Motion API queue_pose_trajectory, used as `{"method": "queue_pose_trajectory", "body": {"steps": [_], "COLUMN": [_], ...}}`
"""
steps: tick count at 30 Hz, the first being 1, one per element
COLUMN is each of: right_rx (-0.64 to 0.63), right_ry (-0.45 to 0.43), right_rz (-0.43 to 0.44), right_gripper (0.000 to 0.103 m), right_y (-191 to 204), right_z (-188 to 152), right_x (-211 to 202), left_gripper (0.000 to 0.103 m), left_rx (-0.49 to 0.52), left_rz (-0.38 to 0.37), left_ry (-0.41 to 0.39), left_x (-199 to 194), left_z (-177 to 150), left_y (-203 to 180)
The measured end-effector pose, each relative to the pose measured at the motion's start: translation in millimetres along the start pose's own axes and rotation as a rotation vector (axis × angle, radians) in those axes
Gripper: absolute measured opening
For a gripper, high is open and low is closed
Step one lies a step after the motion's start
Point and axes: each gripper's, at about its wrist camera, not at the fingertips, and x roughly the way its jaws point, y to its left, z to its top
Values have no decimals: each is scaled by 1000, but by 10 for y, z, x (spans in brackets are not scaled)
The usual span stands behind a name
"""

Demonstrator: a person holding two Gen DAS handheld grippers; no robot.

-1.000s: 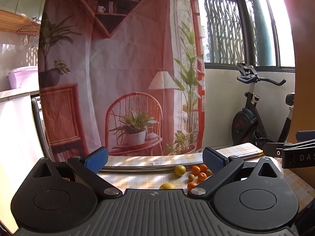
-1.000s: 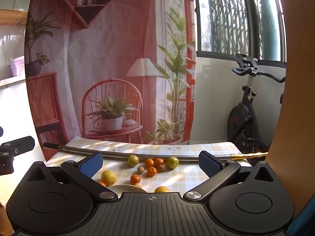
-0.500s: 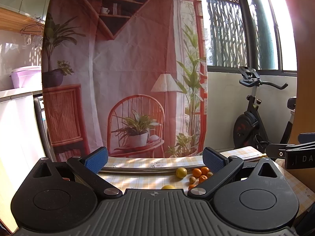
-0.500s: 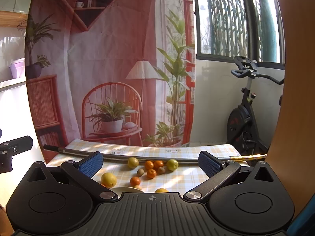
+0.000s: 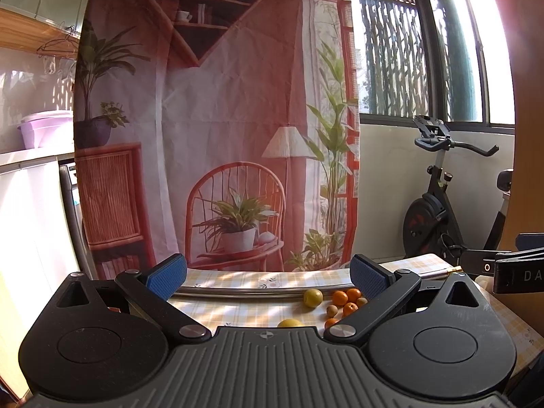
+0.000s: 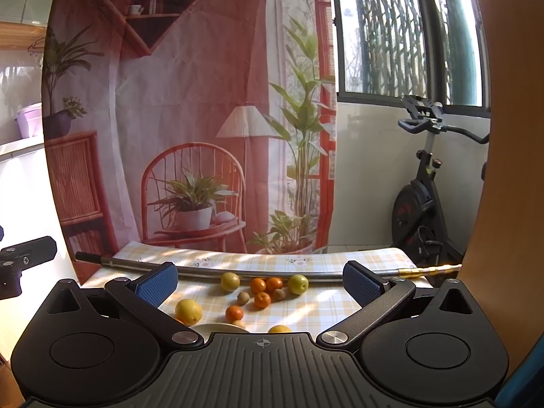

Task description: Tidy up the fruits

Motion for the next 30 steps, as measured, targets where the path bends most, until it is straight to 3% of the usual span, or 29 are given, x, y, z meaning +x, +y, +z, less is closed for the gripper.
{"method": "queue_pose_trajectory", "body": {"steps": [30], "right_rx": [5], "right_ry": [-16], "right_rz": [0], "right_gripper": [103], "right_y": [-20], "right_z": [24], "right_x": [-41], "left_gripper": [103], "left_rx": [-5], "left_rz": [10], "left_ry": [-21], "left_x": [-52], "left_z": [-13], "left_y": [-14]}}
